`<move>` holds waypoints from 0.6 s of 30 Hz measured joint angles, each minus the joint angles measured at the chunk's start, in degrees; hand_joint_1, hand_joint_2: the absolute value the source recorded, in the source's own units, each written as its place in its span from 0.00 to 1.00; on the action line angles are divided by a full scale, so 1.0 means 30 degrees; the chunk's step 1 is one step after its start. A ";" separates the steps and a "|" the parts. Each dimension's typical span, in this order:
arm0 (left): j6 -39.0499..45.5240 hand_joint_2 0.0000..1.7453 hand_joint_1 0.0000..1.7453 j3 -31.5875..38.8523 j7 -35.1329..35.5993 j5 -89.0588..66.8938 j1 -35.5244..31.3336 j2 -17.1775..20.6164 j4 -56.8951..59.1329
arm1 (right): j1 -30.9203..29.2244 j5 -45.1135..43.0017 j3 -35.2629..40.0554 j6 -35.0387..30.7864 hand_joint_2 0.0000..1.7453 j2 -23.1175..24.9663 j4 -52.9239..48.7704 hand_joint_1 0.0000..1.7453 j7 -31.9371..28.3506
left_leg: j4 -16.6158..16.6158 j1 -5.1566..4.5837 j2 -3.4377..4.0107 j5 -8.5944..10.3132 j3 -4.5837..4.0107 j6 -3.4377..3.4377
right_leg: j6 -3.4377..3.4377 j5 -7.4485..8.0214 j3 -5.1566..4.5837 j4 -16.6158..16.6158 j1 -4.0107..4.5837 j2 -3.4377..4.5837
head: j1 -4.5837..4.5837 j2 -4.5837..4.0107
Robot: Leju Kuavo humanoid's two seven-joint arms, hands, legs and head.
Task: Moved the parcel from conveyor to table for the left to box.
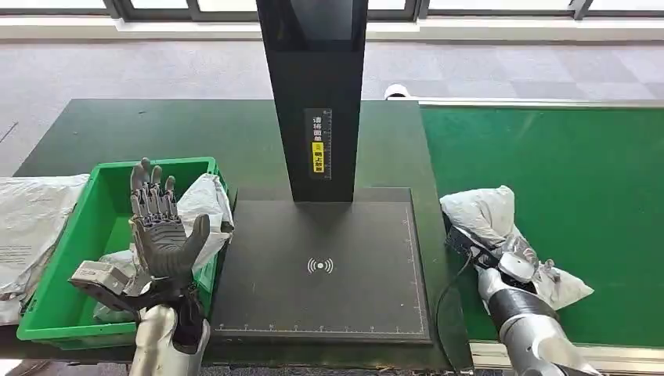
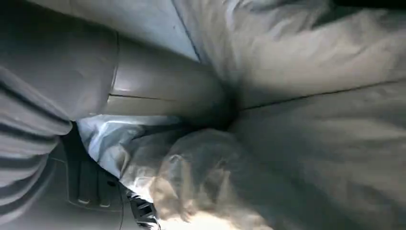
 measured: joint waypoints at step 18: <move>0.0925 1.00 0.00 0.0000 0.0168 0.0540 0.1326 -0.0007 -0.1741 | 0.0607 -0.1454 0.0000 -1.1688 1.00 0.0633 -0.2262 1.00 -0.4533 | -0.0004 0.0002 -0.0002 -0.0001 -0.0036 -0.0001 | -0.0001 -0.0002 -0.0033 0.0010 0.0004 -0.0004 | 0.0000 0.0000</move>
